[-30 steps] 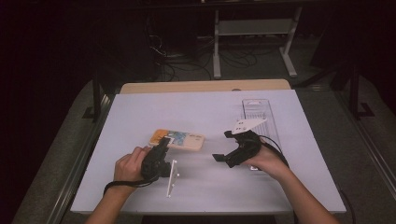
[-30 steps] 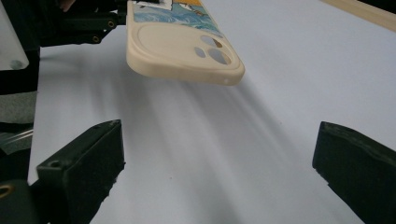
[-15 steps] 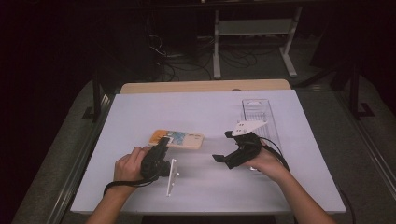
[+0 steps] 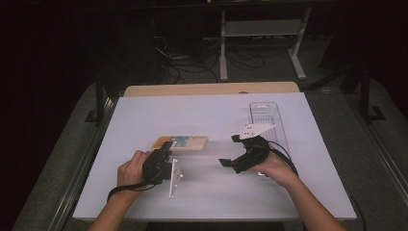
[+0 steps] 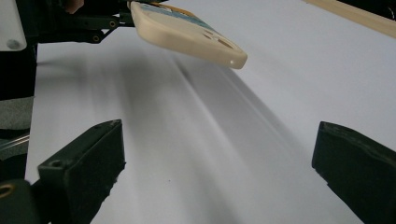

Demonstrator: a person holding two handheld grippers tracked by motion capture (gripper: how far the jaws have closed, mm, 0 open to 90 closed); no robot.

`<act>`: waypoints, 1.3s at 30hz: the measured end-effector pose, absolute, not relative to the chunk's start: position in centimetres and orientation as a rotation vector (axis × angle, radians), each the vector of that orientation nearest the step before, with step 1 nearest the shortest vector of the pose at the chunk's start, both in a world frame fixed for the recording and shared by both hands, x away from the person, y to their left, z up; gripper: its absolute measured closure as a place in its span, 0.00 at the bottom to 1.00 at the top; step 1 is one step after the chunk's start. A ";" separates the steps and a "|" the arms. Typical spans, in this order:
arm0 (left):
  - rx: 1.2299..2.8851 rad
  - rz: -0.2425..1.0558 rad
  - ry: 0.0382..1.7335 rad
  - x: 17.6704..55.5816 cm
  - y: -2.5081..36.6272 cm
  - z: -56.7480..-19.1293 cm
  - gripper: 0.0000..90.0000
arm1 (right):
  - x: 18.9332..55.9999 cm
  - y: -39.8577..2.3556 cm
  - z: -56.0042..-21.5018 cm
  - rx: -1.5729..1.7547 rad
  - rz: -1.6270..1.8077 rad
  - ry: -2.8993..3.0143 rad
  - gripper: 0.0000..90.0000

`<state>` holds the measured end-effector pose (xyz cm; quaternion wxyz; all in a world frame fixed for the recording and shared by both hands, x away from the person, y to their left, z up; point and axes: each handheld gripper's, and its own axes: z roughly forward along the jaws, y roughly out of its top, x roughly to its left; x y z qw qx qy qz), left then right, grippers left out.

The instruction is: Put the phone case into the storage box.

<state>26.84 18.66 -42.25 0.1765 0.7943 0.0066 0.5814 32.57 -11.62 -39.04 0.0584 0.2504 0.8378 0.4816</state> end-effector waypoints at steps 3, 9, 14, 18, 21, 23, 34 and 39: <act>2.251 1.619 0.054 27.0 18.8 -42.2 0.88 | 32.7 -11.7 -39.1 0.750 1.463 2.533 0.02; 2.258 1.546 0.126 27.2 18.9 -42.0 0.88 | 32.7 -11.6 -39.1 0.749 1.470 2.533 0.02; 2.256 1.490 0.170 27.4 18.8 -42.0 0.88 | 32.7 -11.6 -39.1 0.746 1.466 2.531 0.02; 2.270 1.437 0.221 27.5 18.9 -41.7 0.88 | 32.7 -11.6 -39.1 0.754 1.470 2.536 0.02; 2.267 1.389 0.261 27.6 19.0 -41.5 0.88 | 32.7 -11.6 -39.1 0.753 1.471 2.534 0.02; 2.272 1.372 0.278 27.7 19.1 -41.4 0.88 | 32.8 -11.6 -39.1 0.752 1.472 2.534 0.02; 2.248 1.246 0.398 28.1 19.6 -40.8 0.88 | 32.8 -11.7 -39.1 0.757 1.470 2.536 0.02; 2.240 1.200 0.437 28.3 19.8 -40.7 0.88 | 32.8 -11.7 -39.1 0.757 1.467 2.537 0.02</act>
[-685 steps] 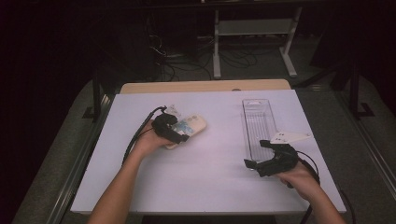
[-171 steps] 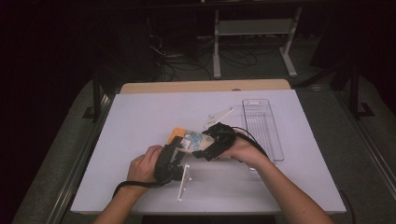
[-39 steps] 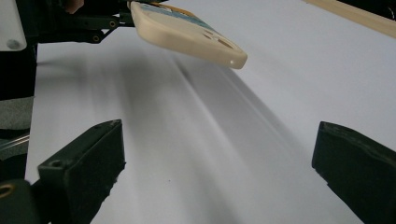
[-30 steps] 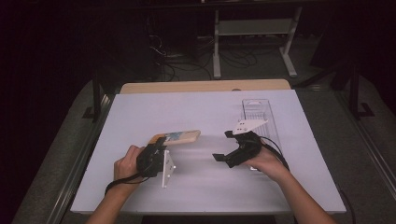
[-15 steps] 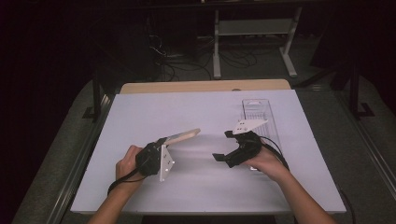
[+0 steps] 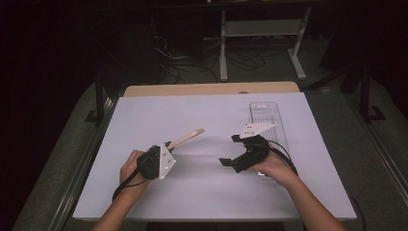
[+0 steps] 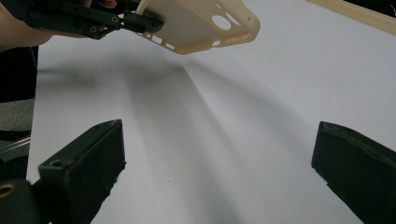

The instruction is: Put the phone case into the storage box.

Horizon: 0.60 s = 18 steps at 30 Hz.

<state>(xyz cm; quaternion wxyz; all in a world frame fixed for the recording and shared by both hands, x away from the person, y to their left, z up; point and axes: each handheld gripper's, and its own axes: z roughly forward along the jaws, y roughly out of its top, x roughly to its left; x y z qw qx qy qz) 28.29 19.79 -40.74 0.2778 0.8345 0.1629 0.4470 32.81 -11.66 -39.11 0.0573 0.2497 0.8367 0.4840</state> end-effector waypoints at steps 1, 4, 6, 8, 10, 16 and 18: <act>2.237 1.187 0.449 28.3 19.8 -40.7 0.88 | 32.8 -11.6 -39.1 0.758 1.468 2.538 0.02; 2.223 1.138 0.486 28.4 19.9 -40.7 0.88 | 32.8 -11.7 -39.1 0.758 1.467 2.538 0.02; 2.205 1.099 0.512 28.5 20.0 -40.6 0.88 | 32.8 -11.7 -39.1 0.758 1.466 2.538 0.02; 2.213 1.092 0.520 28.5 20.0 -40.5 0.88 | 32.8 -11.6 -39.1 0.758 1.465 2.538 0.03; 2.196 1.070 0.536 28.6 20.0 -40.6 0.88 | 32.8 -11.6 -39.1 0.760 1.464 2.538 0.02; 2.178 1.020 0.575 28.8 20.2 -40.5 0.88 | 32.9 -11.6 -39.1 0.761 1.463 2.541 0.03; 2.171 1.006 0.589 28.9 20.3 -40.4 0.88 | 32.9 -11.6 -39.1 0.760 1.463 2.542 0.03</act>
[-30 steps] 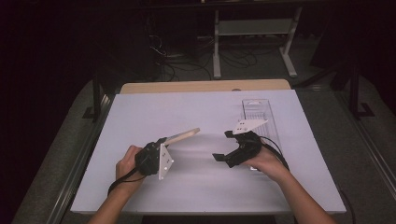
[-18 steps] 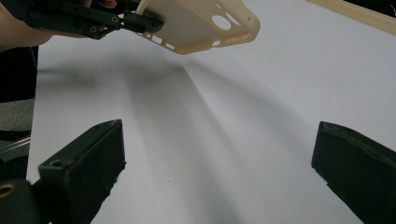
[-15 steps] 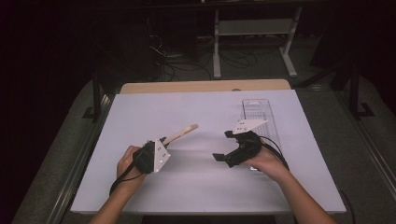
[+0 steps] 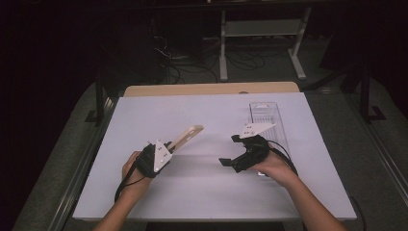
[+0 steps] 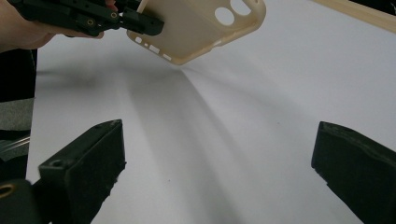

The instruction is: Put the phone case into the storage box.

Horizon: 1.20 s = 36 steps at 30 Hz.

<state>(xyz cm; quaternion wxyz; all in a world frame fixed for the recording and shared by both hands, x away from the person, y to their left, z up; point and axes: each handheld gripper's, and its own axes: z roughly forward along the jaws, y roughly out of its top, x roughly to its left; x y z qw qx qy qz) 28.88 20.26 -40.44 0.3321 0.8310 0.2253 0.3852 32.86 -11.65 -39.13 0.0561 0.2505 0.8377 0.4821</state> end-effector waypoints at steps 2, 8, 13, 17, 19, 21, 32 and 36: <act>2.156 0.981 0.607 29.0 20.4 -40.4 0.88 | 32.8 -11.6 -39.1 0.762 1.463 2.543 0.03; 2.128 0.944 0.649 29.2 20.7 -40.2 0.88 | 32.9 -11.6 -39.1 0.761 1.463 2.544 0.03; 2.094 0.893 0.698 29.4 21.1 -40.0 0.88 | 32.9 -11.6 -39.1 0.762 1.468 2.544 0.03; 2.046 0.839 0.748 29.6 21.4 -39.9 0.88 | 32.9 -11.6 -39.1 0.765 1.467 2.546 0.03; 2.032 0.831 0.760 29.6 21.6 -39.9 0.88 | 32.9 -11.6 -39.1 0.770 1.468 2.546 0.03; 2.024 0.821 0.773 29.7 21.7 -39.8 0.88 | 32.9 -11.6 -39.1 0.774 1.469 2.547 0.03; 1.934 0.696 0.881 30.0 22.3 -39.6 0.88 | 33.0 -11.7 -39.1 0.796 1.465 2.546 0.03; 1.900 0.647 0.927 30.0 22.4 -39.5 0.88 | 33.1 -11.8 -39.1 0.800 1.473 2.542 0.03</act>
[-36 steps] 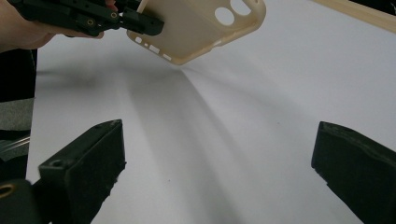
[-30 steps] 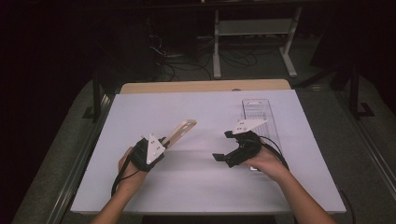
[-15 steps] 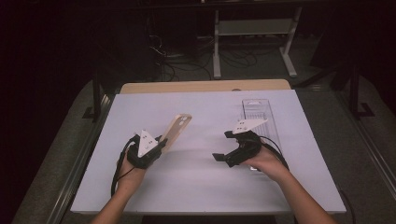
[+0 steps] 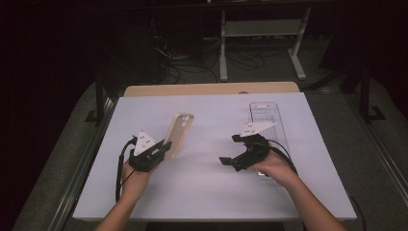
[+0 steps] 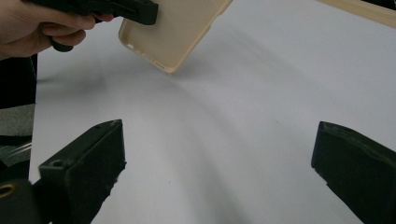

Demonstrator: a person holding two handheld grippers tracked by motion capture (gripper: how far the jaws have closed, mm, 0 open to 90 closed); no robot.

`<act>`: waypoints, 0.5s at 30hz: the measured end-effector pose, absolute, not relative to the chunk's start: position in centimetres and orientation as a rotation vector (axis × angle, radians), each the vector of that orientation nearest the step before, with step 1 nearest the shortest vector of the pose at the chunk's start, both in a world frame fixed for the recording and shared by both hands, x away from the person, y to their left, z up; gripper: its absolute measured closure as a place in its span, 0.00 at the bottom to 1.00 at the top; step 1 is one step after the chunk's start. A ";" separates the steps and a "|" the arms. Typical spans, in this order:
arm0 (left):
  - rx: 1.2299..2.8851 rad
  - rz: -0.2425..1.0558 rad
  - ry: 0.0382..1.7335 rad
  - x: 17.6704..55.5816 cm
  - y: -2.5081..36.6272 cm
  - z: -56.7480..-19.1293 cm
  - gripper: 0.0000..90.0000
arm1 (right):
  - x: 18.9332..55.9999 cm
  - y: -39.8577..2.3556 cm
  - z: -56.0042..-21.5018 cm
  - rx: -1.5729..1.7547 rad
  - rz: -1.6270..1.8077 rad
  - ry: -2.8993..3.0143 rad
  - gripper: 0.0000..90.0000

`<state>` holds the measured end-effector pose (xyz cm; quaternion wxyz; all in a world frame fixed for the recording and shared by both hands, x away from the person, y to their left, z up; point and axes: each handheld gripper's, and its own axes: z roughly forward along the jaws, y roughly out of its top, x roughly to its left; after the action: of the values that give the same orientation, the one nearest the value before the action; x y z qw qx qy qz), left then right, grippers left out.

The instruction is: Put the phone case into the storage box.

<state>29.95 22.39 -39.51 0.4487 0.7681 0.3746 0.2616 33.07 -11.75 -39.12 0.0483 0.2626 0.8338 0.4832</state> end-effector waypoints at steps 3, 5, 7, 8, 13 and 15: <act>1.885 0.640 0.937 29.9 22.4 -39.5 0.88 | 33.1 -11.8 -39.1 0.801 1.473 2.536 0.03; 1.887 0.644 0.940 29.9 22.3 -39.5 0.88 | 33.1 -11.8 -39.1 0.813 1.477 2.534 0.03; 1.893 0.648 0.936 29.9 22.3 -39.5 0.88 | 33.1 -11.8 -39.1 0.822 1.478 2.536 0.03; 1.888 0.648 0.935 29.9 22.2 -39.5 0.88 | 33.1 -11.8 -39.1 0.825 1.478 2.532 0.03; 1.892 0.649 0.926 29.8 22.1 -39.5 0.88 | 33.4 -12.0 -39.0 0.865 1.487 2.529 0.03; 1.892 0.646 0.926 29.8 22.0 -39.6 0.88 | 33.6 -12.1 -38.9 0.874 1.496 2.524 0.02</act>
<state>29.80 22.04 -39.55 0.4519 0.7660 0.3750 0.2616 33.57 -12.06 -38.88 0.0399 0.2853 0.8238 0.4883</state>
